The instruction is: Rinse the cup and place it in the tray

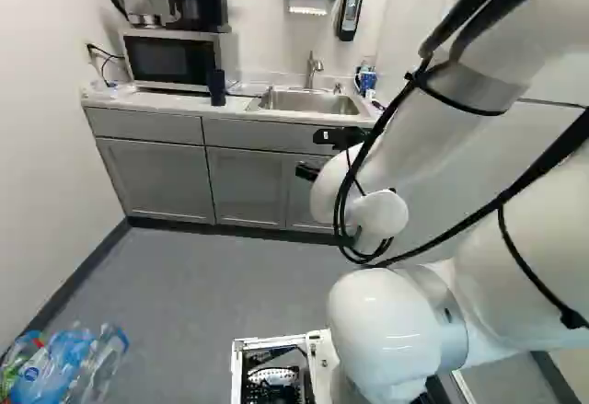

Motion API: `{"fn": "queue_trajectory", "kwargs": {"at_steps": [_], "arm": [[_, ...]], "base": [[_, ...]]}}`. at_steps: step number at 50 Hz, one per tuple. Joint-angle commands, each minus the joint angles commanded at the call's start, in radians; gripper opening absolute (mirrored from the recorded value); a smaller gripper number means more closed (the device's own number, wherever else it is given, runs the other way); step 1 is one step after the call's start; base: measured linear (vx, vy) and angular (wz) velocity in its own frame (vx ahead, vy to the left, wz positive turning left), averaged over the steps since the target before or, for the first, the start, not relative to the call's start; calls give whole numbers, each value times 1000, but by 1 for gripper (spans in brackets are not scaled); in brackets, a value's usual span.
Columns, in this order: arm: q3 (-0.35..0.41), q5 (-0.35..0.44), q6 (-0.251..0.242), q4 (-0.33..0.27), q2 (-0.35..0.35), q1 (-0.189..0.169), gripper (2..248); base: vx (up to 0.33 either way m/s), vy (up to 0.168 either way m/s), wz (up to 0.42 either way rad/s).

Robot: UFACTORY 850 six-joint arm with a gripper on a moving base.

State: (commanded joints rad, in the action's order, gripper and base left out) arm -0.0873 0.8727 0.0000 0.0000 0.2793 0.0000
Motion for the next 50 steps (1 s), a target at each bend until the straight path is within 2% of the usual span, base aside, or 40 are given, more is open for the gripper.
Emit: {"fn": "queue_trajectory", "kwargs": {"at_steps": [30, 50], "arm": [[-21, 0, 0, 0, 29, 0, 247], [-97, 0, 0, 0, -3, -3, 247]], "base": [[0, 0, 0], [0, 0, 0]]}}
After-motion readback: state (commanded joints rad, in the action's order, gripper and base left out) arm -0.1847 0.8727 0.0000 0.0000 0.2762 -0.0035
